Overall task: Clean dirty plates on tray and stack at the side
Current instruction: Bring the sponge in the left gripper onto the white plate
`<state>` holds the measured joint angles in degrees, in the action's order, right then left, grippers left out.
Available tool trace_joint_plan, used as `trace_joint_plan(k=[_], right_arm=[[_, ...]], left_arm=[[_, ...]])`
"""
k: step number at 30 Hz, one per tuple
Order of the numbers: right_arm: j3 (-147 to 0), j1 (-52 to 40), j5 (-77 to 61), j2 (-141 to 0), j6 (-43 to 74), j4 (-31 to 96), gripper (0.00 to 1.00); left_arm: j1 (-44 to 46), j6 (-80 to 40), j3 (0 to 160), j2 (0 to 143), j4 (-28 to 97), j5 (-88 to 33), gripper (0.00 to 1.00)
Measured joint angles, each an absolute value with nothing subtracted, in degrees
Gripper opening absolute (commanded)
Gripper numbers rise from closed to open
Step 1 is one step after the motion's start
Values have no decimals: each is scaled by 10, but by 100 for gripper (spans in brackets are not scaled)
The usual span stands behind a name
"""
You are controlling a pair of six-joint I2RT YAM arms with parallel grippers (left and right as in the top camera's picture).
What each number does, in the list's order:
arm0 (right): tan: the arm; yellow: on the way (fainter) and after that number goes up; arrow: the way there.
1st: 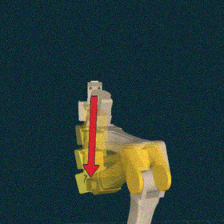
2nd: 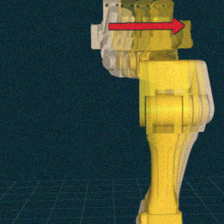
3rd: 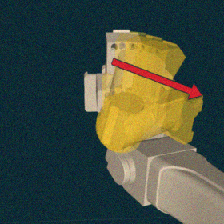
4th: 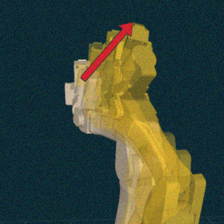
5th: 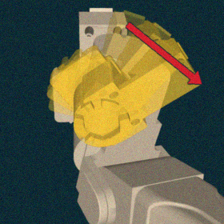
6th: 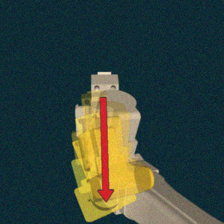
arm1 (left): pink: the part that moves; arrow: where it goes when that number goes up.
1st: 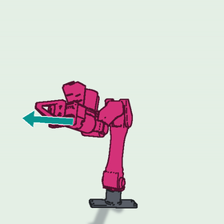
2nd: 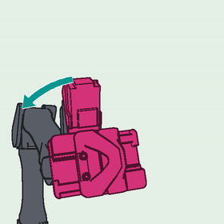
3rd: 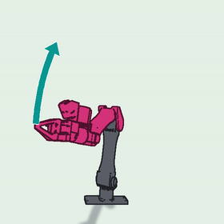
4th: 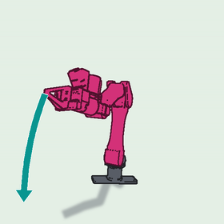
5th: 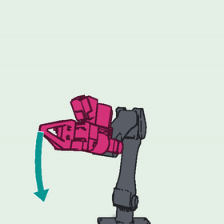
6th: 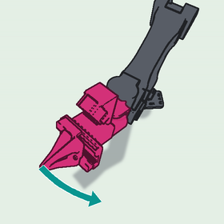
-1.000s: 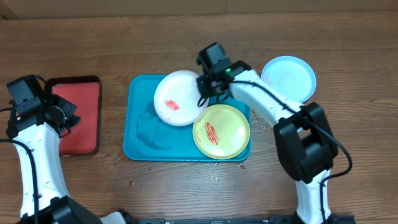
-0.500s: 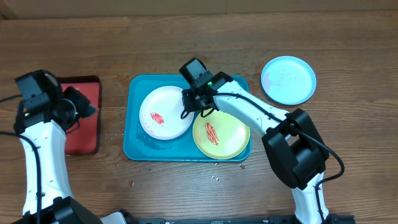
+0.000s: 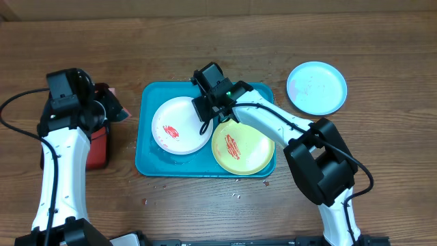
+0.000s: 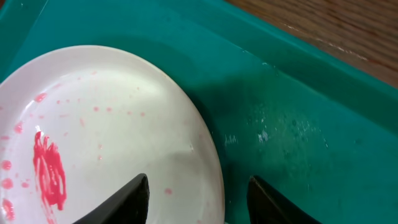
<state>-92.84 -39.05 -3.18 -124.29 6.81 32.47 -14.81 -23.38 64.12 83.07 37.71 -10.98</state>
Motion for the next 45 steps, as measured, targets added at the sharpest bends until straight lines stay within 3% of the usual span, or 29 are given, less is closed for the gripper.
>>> trace_joint_plan(k=[5, 6, 7, 9, 12, 16, 29, 45], right_arm=[[-928, -390, -35, -1274, 37, 325, 50], [-928, -390, -36, -1278, 33, 323, 46], [-929, -390, -39, -1278, 29, 324, 32], [-929, -390, -41, -1278, 27, 325, 22], [-929, -390, -43, -1278, 30, 328, 18], [-929, -390, -45, -1278, 71, 328, 4], [-933, -390, -67, -1278, 313, 360, 4], [-934, -392, -60, -1278, 350, 357, 4]], left_arm=[[-123, -234, 641, 831, 377, -110, 4], [-119, -234, 641, 831, 377, -110, 4], [-112, -234, 641, 831, 377, -110, 4], [-108, -234, 641, 831, 377, -110, 4], [-98, -235, 641, 831, 377, -110, 4], [-81, -236, 641, 831, 382, -110, 4], [13, -297, 601, 850, 359, -60, 4], [34, -327, 600, 1026, 226, -71, 4]])
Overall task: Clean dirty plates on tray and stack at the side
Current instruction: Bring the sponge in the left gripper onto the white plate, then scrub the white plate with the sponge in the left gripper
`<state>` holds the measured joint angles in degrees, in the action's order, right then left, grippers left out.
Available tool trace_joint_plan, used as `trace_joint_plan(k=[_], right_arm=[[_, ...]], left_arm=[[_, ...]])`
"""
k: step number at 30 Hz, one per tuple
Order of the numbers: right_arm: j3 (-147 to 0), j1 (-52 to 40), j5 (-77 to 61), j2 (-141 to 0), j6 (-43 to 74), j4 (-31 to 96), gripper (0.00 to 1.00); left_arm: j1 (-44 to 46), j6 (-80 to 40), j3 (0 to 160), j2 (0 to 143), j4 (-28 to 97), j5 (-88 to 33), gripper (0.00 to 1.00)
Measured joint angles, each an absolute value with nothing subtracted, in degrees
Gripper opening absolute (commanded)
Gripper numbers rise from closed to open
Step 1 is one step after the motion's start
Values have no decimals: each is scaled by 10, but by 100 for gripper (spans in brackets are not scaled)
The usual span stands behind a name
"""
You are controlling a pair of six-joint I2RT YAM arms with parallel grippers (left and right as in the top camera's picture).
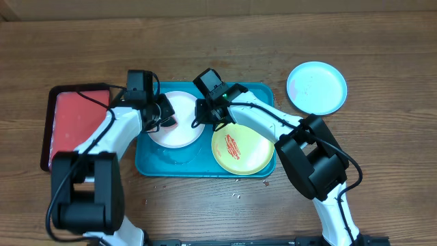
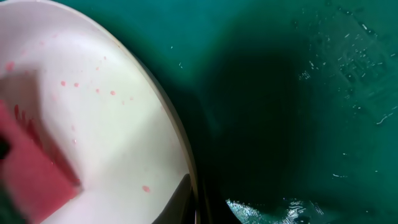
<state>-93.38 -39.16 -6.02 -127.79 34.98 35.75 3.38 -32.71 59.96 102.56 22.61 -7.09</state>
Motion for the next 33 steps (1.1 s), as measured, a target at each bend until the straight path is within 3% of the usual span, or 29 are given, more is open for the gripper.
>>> trace_joint_plan(k=[10, 21, 26, 33], right_arm=[[-934, -391, -48, -1278, 354, 352, 4], [-934, -392, -46, -1278, 356, 352, 4], [-934, -392, -47, -1278, 356, 352, 4], [-934, -392, -46, -1278, 356, 352, 4]], left_arm=[[34, -326, 604, 1076, 167, -78, 4], [38, -252, 628, 1078, 223, 72, 4], [36, -246, 632, 1078, 226, 37, 4], [38, -328, 633, 1078, 215, -85, 4]])
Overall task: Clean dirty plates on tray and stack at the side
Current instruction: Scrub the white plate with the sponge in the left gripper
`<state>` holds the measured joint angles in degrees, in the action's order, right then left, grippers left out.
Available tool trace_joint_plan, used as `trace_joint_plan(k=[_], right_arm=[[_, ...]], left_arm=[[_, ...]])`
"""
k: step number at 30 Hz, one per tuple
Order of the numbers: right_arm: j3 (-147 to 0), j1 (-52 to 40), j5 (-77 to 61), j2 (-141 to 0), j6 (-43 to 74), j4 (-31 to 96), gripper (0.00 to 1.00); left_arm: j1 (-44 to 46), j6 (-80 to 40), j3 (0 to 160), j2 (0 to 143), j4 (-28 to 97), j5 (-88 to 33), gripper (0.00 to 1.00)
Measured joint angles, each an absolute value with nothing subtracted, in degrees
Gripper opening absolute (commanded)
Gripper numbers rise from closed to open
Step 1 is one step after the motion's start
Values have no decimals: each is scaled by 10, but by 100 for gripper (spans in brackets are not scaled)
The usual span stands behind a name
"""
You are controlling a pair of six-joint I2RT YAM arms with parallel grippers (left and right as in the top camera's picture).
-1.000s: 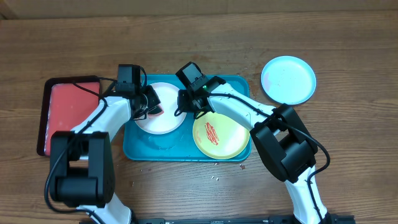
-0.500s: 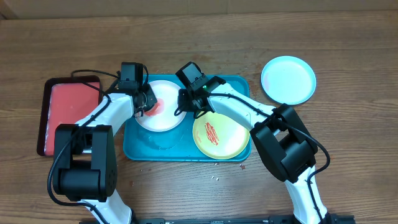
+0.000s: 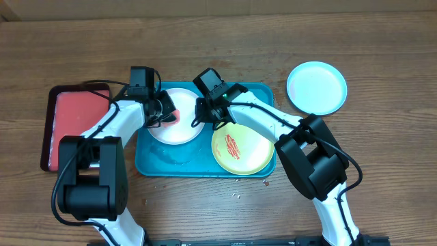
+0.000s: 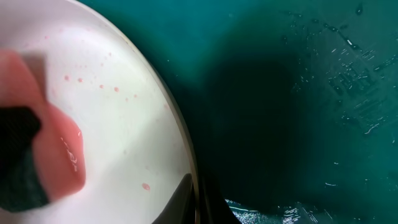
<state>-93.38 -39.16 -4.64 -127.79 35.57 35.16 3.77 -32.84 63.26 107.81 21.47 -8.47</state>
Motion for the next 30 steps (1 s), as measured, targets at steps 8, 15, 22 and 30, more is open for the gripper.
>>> trace_joint_plan(k=[8, 15, 22, 30], right_arm=[[-934, -392, -47, -1278, 353, 352, 4], [-934, -392, -46, -1278, 350, 353, 4], [-934, -392, -46, -1278, 349, 353, 4], [-934, -392, -47, -1278, 349, 351, 4]], left_arm=[[75, -329, 637, 1078, 273, -132, 4], [61, -307, 653, 1075, 372, -83, 4], [40, -298, 662, 1073, 409, 53, 4], [36, -296, 665, 1077, 294, 40, 4]])
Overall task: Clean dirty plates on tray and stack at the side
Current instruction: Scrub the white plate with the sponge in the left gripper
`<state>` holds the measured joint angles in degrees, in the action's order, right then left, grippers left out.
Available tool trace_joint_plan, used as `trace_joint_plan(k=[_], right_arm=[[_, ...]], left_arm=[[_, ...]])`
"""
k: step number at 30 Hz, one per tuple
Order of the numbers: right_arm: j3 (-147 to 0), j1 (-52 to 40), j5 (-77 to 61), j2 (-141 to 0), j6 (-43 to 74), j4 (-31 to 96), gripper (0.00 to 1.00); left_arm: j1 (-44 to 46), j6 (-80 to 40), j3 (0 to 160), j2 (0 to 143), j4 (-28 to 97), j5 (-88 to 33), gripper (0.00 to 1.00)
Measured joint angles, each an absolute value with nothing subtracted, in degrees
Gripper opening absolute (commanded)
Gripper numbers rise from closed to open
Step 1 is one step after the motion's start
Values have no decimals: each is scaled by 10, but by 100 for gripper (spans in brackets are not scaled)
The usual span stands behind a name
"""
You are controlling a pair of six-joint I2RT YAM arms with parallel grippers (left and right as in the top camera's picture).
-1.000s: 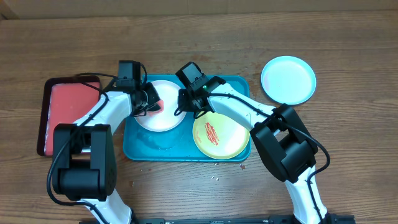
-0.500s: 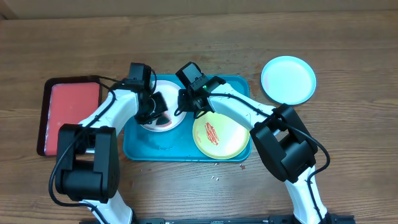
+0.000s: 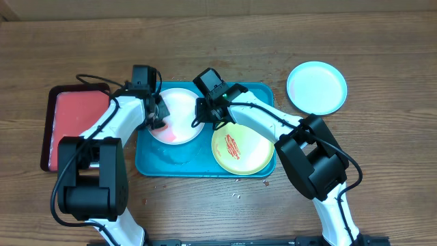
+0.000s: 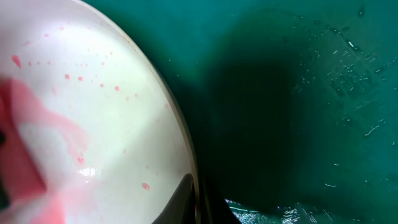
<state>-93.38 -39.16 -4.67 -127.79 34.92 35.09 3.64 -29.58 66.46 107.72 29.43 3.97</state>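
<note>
A white plate (image 3: 179, 116) lies in the left half of the teal tray (image 3: 147, 160), with a wet pink film over its lower part and small red specks. My right gripper (image 3: 205, 113) is shut on the plate's right rim; in the right wrist view the gripper (image 4: 198, 199) pinches that rim of the plate (image 4: 112, 93). My left gripper (image 3: 156, 120) is at the plate's left side, shut on a pink sponge (image 4: 17, 171) that presses on the plate. A yellow plate (image 3: 242, 145) with a red smear lies in the tray's right half. A light blue plate (image 3: 316, 87) sits on the table to the right.
A dark tray holding a red pad (image 3: 68, 126) lies on the table left of the teal tray. Water beads on the teal tray's floor (image 4: 336, 68). Small crumbs (image 3: 236, 195) lie on the wood in front of the tray.
The sponge in my left gripper has shifted from the plate's upper left to its lower left. A pink wet film now covers the plate's lower part. My right gripper still holds the rim.
At first my left arm was over the dark tray at the left, and my right gripper stood open astride the white plate's rim, with a red smear on the plate. Then the right was shut on the rim and the sponge was on the plate. The smear is now a pale film.
</note>
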Motion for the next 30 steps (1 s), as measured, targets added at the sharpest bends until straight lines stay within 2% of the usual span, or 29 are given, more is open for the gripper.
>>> trace_joint_plan(k=[5, 12, 25, 30], right_arm=[[-934, -392, -46, -1278, 349, 351, 4], [-934, -392, -46, -1278, 349, 352, 4], [-934, -392, -47, -1278, 349, 354, 4], [-934, -391, -46, -1278, 349, 356, 4]], left_arm=[[44, -300, 667, 1079, 211, -45, 5], [87, -314, 667, 1096, 206, -82, 4], [57, -314, 667, 1101, 215, -12, 4], [43, -314, 683, 1112, 258, -1, 4]])
